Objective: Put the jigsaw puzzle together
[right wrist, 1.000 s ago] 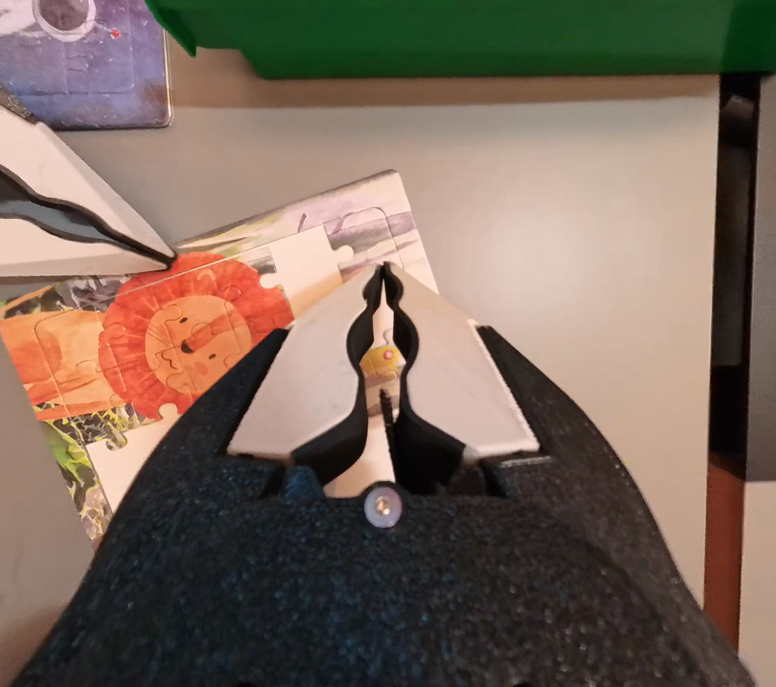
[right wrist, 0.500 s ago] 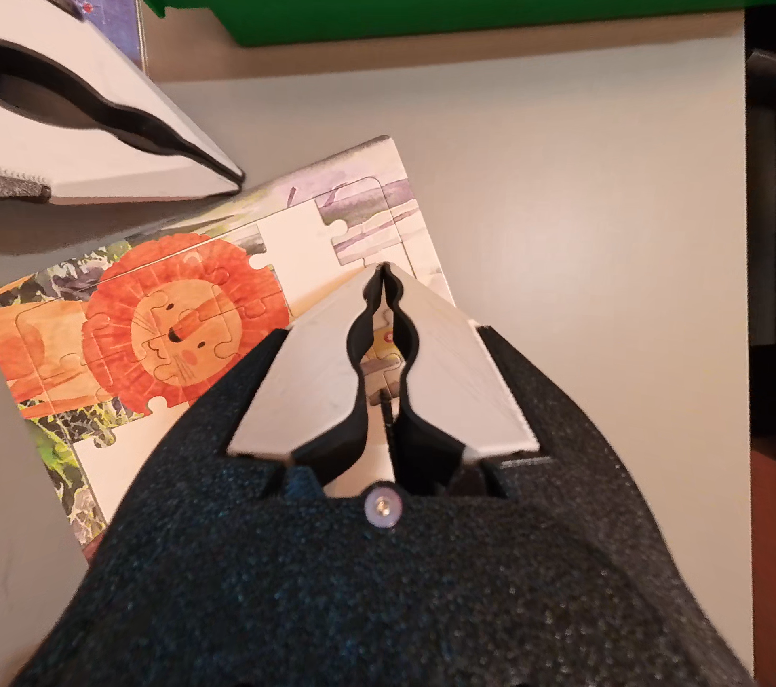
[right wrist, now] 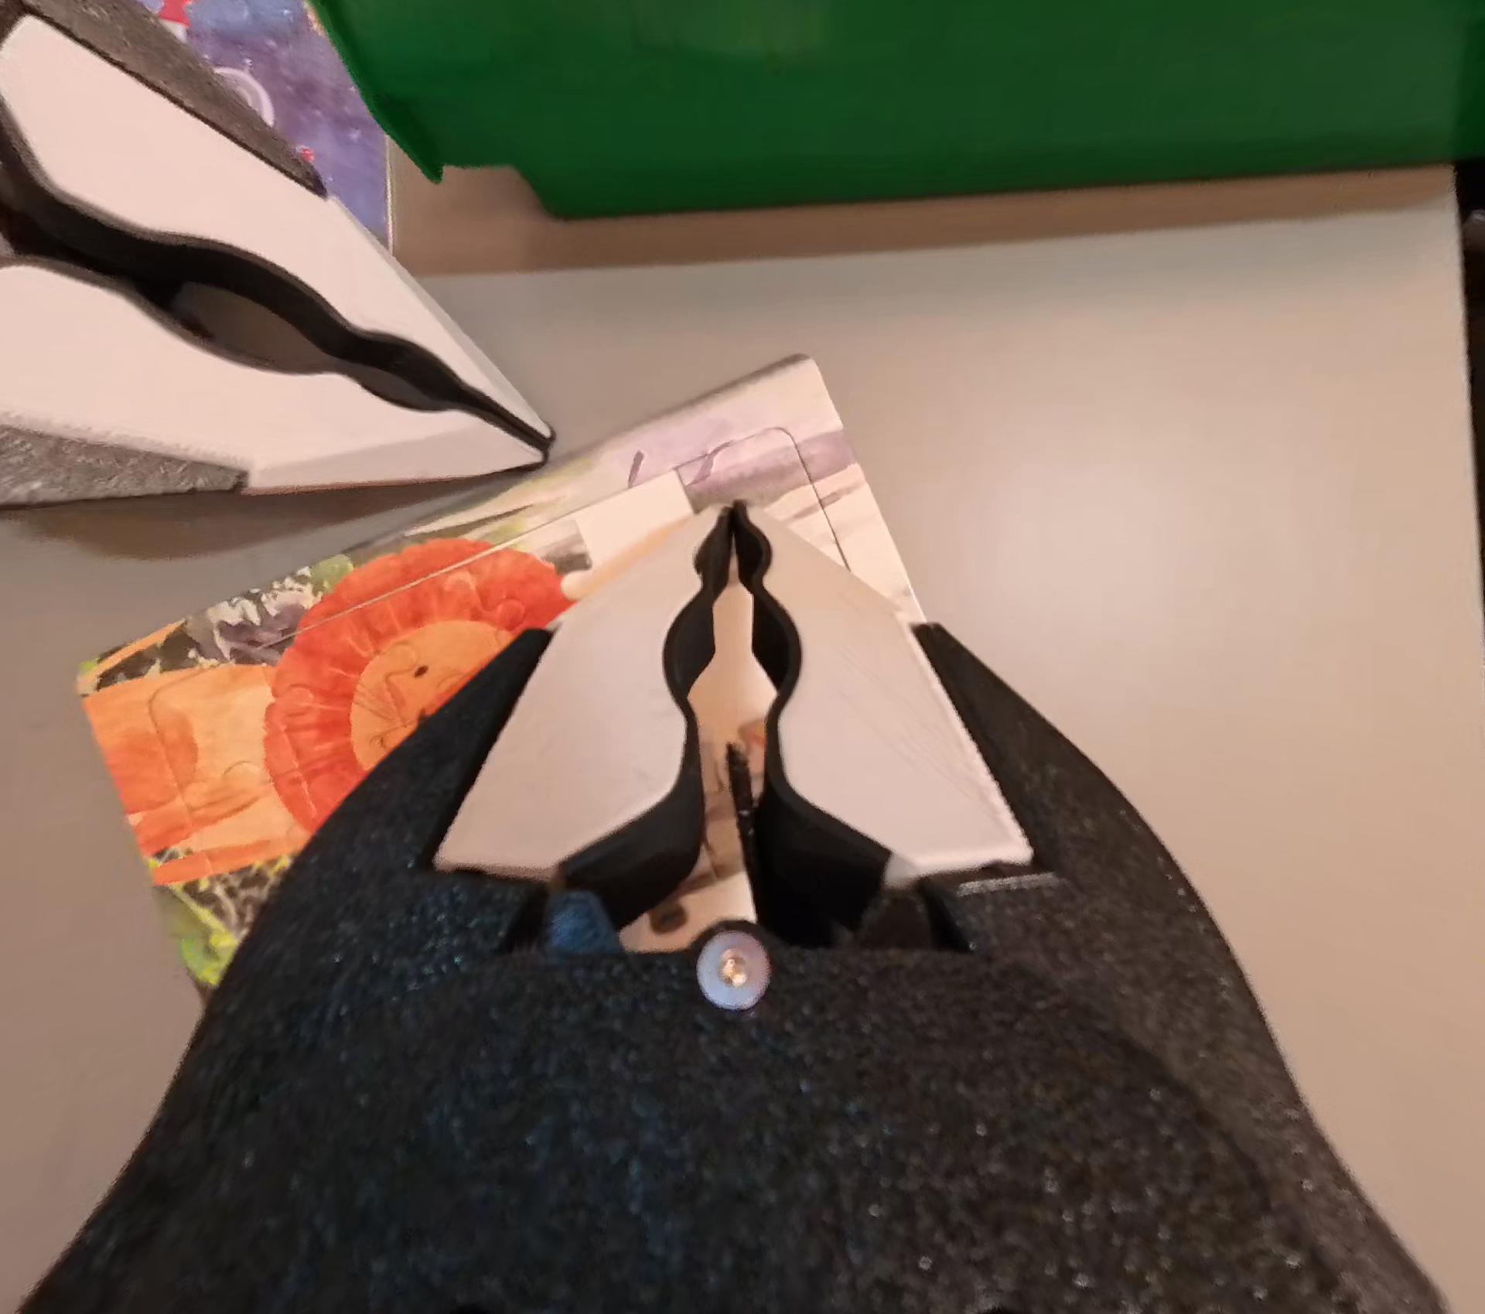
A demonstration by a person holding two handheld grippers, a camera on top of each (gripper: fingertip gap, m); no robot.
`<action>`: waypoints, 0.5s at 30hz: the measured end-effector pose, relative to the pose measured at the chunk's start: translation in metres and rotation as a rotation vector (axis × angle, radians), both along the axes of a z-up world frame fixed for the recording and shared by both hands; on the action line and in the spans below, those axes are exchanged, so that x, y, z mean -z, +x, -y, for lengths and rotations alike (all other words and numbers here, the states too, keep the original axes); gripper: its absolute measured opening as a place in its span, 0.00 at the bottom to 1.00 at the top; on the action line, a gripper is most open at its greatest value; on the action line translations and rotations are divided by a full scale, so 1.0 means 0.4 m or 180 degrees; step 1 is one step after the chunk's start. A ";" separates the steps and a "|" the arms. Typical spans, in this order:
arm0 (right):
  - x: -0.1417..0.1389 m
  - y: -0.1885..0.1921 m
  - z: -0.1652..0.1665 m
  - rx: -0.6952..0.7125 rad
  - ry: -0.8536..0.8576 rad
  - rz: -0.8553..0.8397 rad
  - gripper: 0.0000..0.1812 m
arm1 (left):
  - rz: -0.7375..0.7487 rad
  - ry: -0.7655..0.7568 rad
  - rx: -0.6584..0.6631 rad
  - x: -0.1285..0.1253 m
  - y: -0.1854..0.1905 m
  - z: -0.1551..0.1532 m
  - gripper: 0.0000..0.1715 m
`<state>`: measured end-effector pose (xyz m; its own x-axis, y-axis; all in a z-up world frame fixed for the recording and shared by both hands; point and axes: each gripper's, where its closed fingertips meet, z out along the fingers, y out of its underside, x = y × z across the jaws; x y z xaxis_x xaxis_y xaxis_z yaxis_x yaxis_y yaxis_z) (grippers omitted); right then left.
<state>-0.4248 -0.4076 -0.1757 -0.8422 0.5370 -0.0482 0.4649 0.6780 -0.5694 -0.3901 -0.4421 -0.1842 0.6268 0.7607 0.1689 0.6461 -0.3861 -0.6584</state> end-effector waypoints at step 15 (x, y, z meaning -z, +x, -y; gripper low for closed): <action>-0.046 0.310 -0.582 0.1398 0.0229 0.0279 0.23 | 0.0020 -0.0024 0.0154 -0.005 0.094 0.043 0.00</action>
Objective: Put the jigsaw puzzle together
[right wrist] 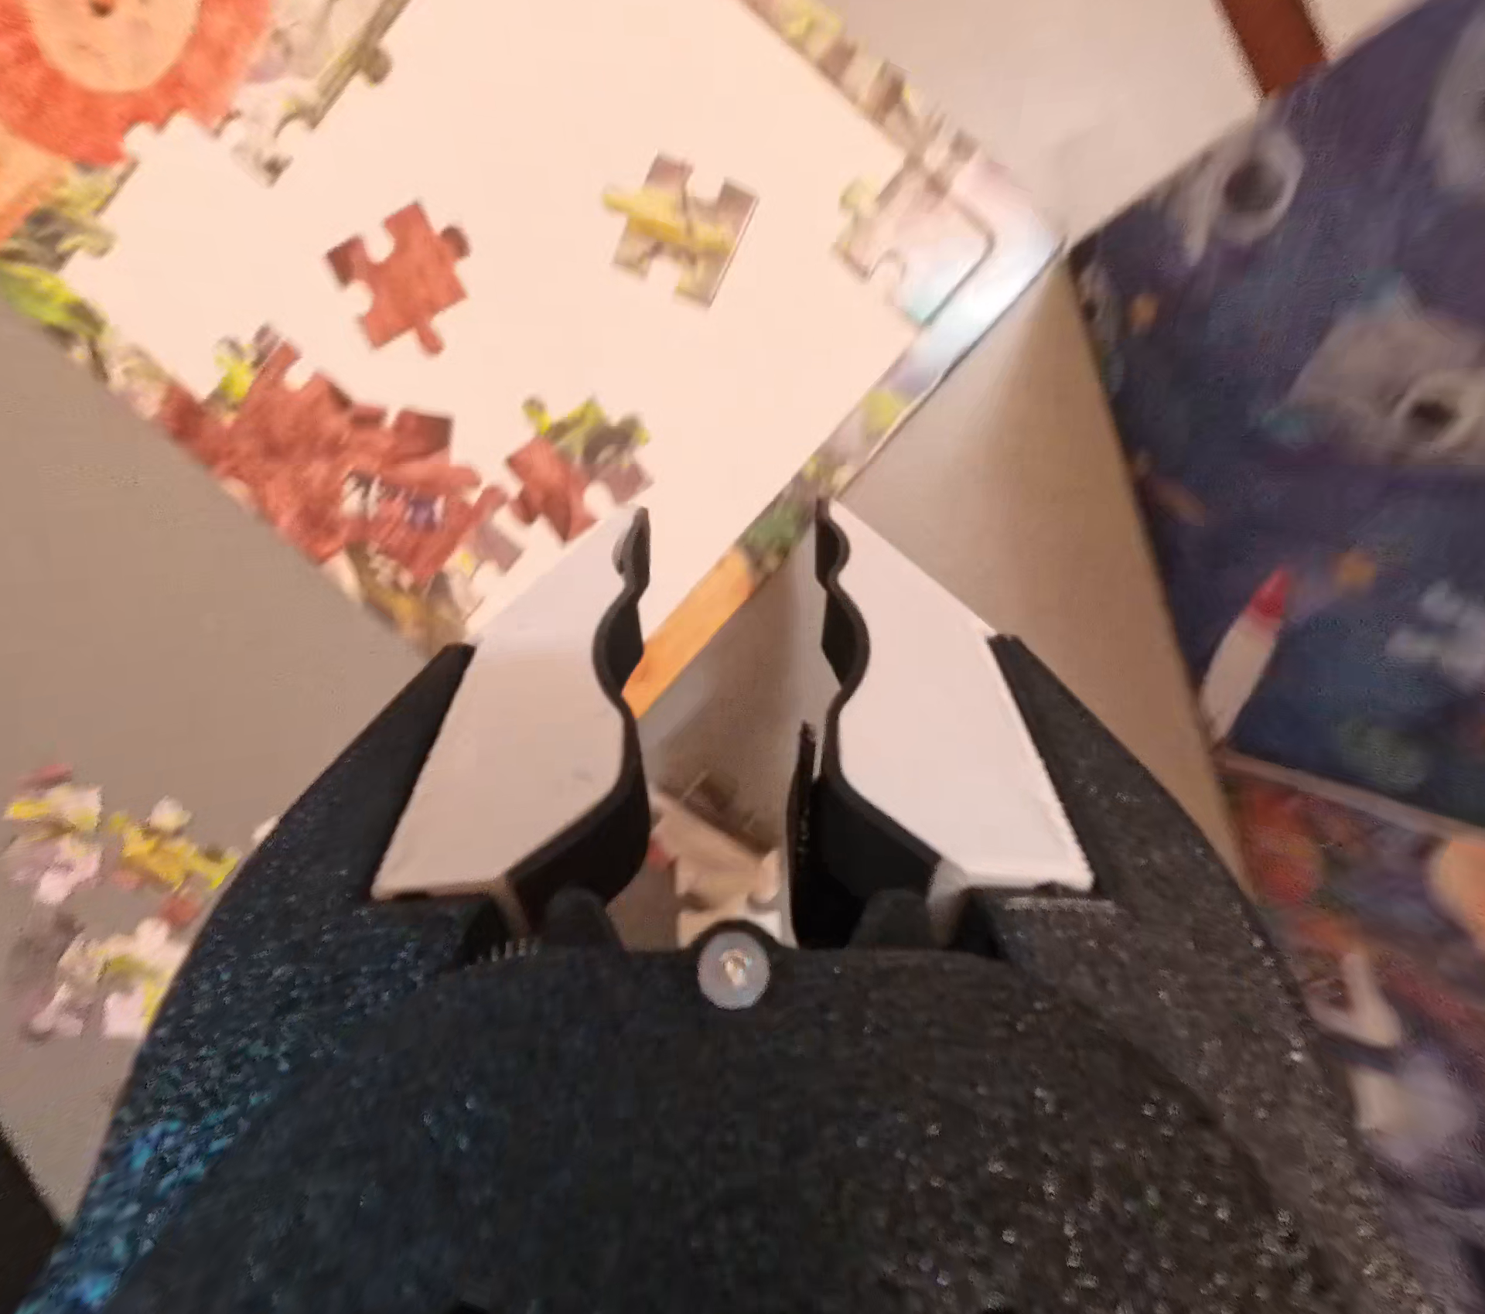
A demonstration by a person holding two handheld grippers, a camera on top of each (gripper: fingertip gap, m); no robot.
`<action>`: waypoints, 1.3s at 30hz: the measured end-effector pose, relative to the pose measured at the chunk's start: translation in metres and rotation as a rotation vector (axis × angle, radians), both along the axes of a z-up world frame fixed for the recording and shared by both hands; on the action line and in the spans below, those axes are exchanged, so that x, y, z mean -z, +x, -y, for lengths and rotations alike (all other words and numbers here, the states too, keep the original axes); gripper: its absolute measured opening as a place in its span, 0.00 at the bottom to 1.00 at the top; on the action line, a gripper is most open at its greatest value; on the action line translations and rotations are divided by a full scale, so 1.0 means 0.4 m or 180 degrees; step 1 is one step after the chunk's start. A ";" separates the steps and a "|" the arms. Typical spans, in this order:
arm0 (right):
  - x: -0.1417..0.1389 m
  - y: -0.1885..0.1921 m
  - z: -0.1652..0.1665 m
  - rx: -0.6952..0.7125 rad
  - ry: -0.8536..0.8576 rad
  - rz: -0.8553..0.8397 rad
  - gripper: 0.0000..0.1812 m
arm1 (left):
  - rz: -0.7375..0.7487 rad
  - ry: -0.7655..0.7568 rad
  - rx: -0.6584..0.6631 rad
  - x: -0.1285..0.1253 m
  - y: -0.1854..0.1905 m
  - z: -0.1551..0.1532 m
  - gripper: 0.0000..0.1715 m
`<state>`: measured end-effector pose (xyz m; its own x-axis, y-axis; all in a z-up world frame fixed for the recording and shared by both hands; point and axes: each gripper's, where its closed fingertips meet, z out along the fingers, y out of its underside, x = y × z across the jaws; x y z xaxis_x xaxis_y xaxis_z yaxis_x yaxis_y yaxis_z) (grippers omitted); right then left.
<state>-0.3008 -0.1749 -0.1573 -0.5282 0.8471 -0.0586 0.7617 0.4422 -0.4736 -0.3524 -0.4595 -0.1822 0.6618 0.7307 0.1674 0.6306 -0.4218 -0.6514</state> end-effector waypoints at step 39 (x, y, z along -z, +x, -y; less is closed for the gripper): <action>-0.201 0.464 -0.274 0.1885 0.0000 -0.2196 0.22 | -0.1625 0.1064 -0.0057 -0.245 0.259 -0.113 0.06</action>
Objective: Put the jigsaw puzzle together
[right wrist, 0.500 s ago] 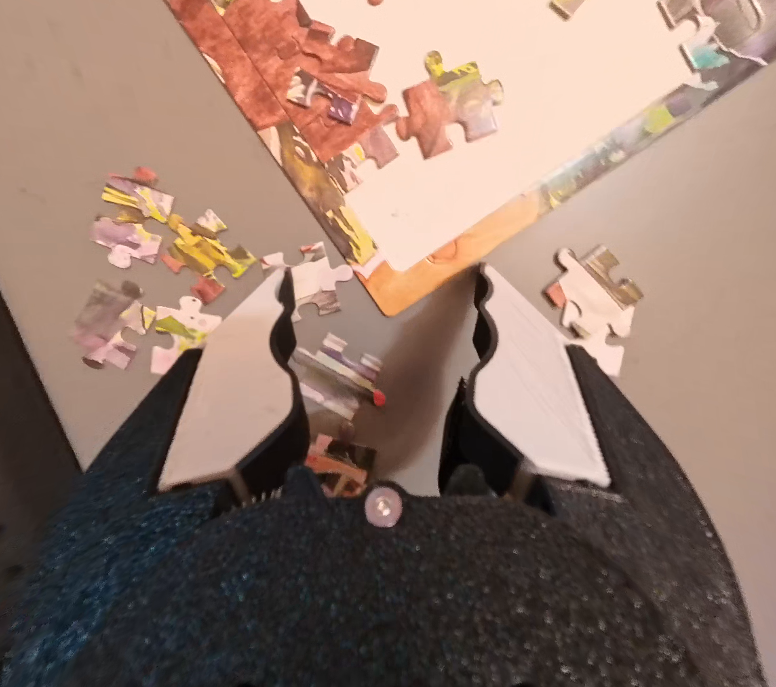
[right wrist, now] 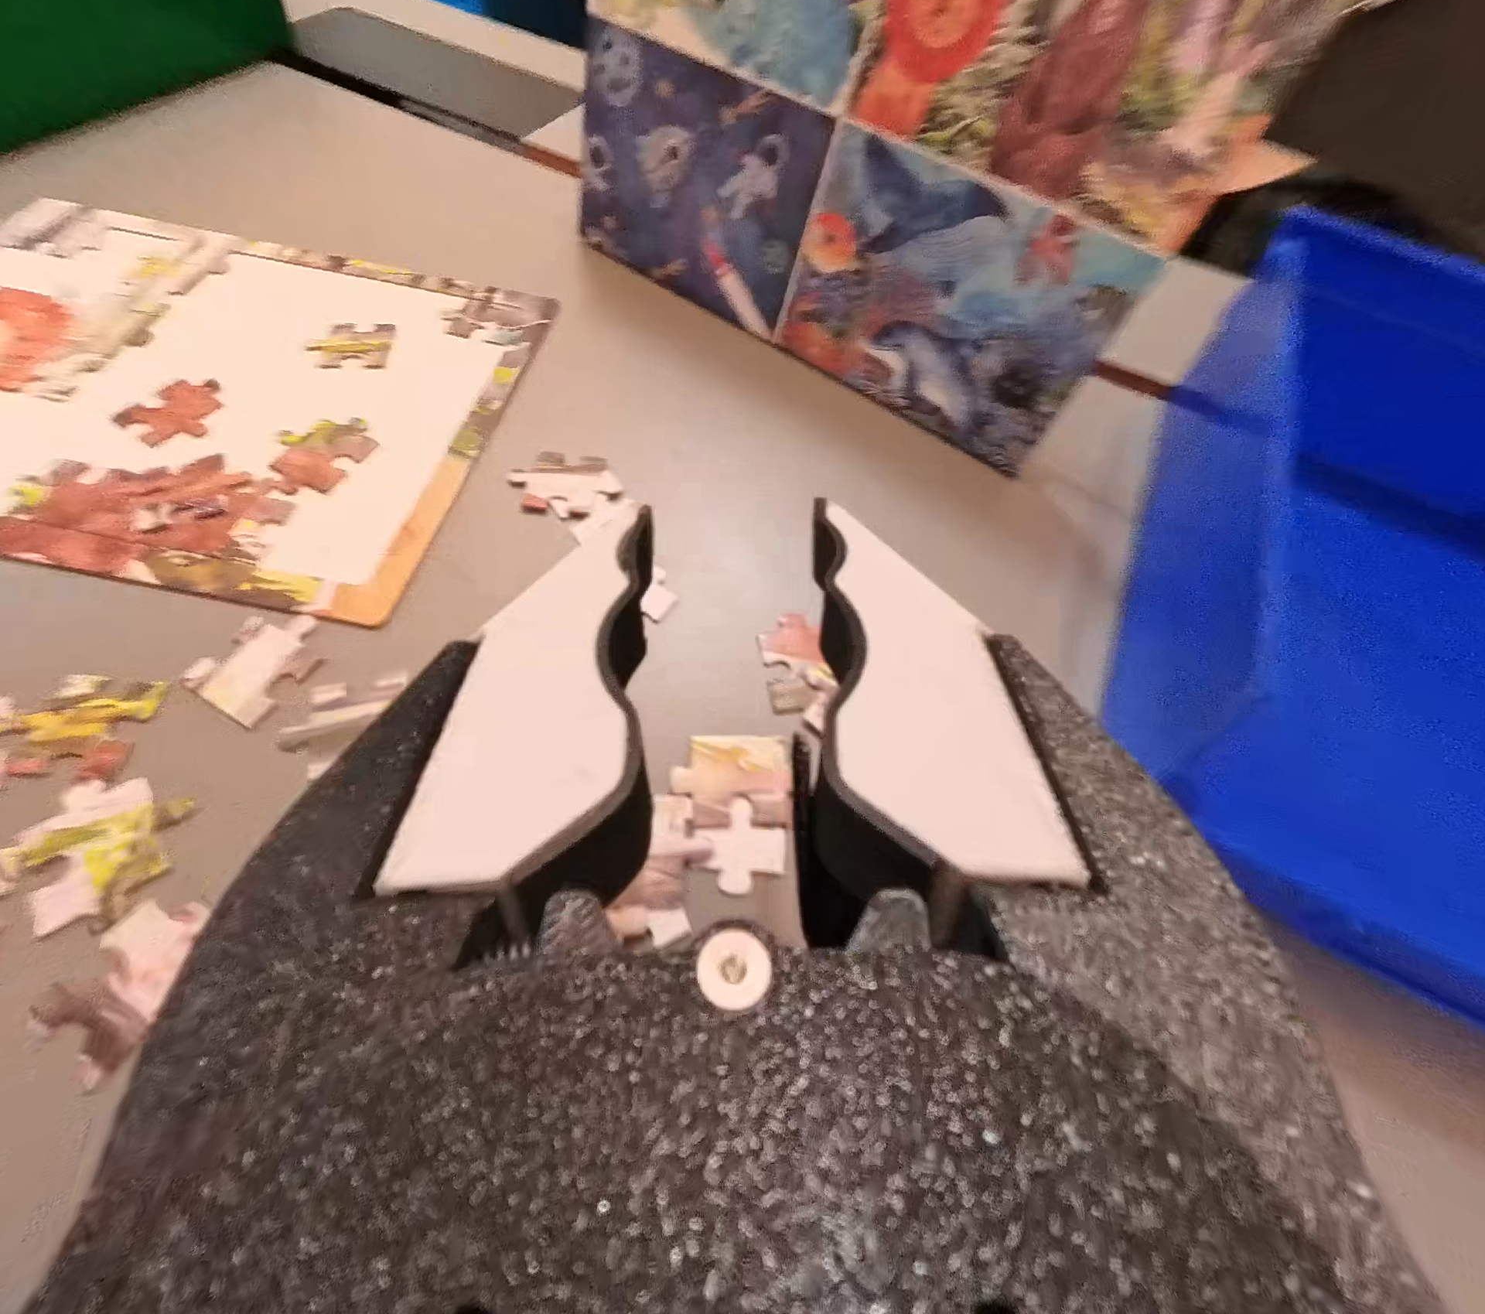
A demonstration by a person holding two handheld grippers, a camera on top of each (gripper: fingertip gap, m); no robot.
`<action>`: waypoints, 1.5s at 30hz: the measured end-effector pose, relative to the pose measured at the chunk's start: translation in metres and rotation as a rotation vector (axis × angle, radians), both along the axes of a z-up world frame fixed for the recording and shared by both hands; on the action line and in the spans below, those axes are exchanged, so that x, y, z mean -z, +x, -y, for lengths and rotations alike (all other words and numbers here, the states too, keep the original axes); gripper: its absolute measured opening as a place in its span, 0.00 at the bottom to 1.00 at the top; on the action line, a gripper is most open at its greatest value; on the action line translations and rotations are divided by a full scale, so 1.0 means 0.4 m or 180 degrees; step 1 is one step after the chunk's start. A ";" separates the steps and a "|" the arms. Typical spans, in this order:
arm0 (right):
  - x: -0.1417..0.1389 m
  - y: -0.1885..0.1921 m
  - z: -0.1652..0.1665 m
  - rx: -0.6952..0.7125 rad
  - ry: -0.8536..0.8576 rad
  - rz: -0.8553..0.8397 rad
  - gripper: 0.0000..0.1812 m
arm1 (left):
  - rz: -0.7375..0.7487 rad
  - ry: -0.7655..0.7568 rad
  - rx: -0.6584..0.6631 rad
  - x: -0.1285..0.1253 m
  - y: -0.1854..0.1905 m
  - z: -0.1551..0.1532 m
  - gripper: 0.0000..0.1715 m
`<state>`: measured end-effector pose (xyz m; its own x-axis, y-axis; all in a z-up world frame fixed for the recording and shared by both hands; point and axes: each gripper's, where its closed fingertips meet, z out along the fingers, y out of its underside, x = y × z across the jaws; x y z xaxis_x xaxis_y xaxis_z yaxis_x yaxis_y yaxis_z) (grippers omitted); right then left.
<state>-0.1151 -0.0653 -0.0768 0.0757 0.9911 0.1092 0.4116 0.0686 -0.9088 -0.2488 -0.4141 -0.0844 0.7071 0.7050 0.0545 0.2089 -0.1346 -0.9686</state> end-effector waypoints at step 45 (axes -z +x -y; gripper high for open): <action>0.085 0.246 0.091 -0.0130 0.0266 0.0519 0.27 | 0.0133 0.0309 0.0401 0.009 0.017 -0.027 0.33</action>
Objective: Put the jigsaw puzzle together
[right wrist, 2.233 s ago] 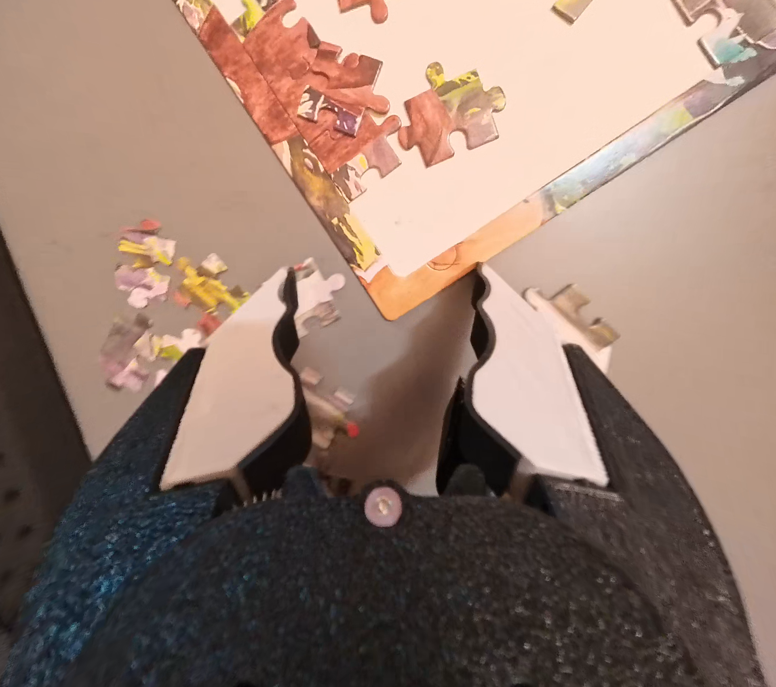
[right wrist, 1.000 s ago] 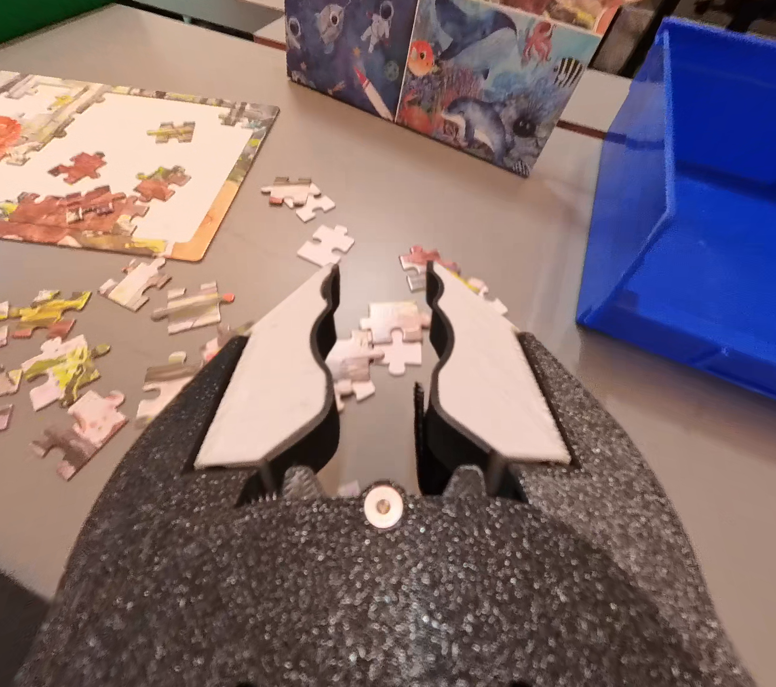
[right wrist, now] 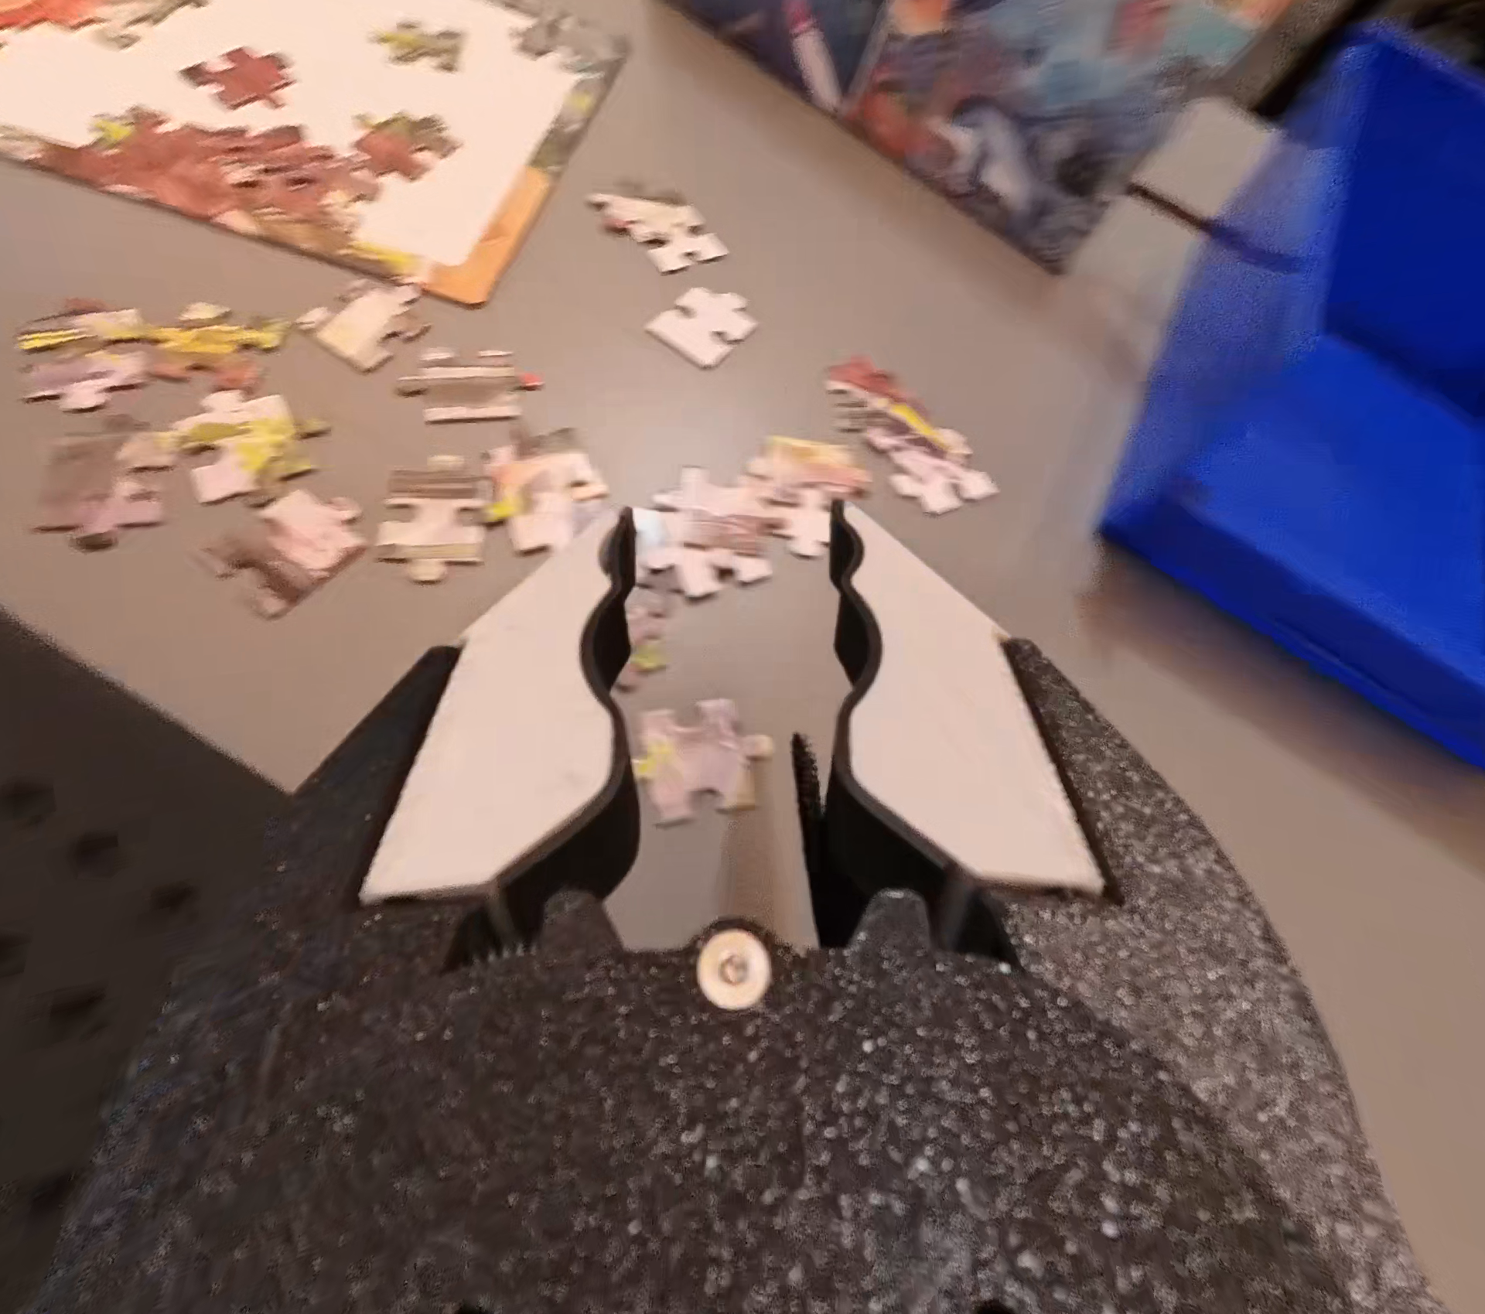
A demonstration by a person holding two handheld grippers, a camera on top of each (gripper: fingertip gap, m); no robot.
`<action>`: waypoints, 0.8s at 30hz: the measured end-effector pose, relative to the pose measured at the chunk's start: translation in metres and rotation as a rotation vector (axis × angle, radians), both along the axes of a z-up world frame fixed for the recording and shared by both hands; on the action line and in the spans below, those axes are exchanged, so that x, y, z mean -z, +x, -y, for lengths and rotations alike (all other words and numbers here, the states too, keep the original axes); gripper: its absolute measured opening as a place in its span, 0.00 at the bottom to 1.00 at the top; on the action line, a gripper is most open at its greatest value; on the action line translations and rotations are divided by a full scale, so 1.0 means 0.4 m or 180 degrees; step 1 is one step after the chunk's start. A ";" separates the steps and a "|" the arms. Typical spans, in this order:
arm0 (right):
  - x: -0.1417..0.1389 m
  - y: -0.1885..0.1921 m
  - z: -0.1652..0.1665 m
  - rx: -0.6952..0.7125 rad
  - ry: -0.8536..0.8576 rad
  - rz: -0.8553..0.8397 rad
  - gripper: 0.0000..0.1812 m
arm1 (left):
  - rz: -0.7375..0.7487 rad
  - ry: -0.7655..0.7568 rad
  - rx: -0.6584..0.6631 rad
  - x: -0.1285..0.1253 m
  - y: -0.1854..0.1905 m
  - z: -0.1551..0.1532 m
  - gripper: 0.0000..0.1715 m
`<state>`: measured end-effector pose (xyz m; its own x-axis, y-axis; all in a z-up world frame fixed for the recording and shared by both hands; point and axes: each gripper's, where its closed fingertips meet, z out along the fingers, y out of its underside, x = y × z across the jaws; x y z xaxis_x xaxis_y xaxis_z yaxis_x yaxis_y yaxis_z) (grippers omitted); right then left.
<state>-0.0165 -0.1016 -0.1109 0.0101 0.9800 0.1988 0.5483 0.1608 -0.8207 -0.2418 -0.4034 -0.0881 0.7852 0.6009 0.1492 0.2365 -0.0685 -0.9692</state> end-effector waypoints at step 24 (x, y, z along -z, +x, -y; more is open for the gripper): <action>0.089 0.162 -0.174 0.0937 -0.0511 0.0833 0.21 | 0.0192 -0.0070 0.0091 0.028 0.004 -0.008 0.29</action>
<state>0.0481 -0.0320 -0.1467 0.2638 0.9615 0.0770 0.7449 -0.1523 -0.6496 -0.2401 -0.4003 -0.0992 0.7921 0.5822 0.1836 0.2920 -0.0972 -0.9515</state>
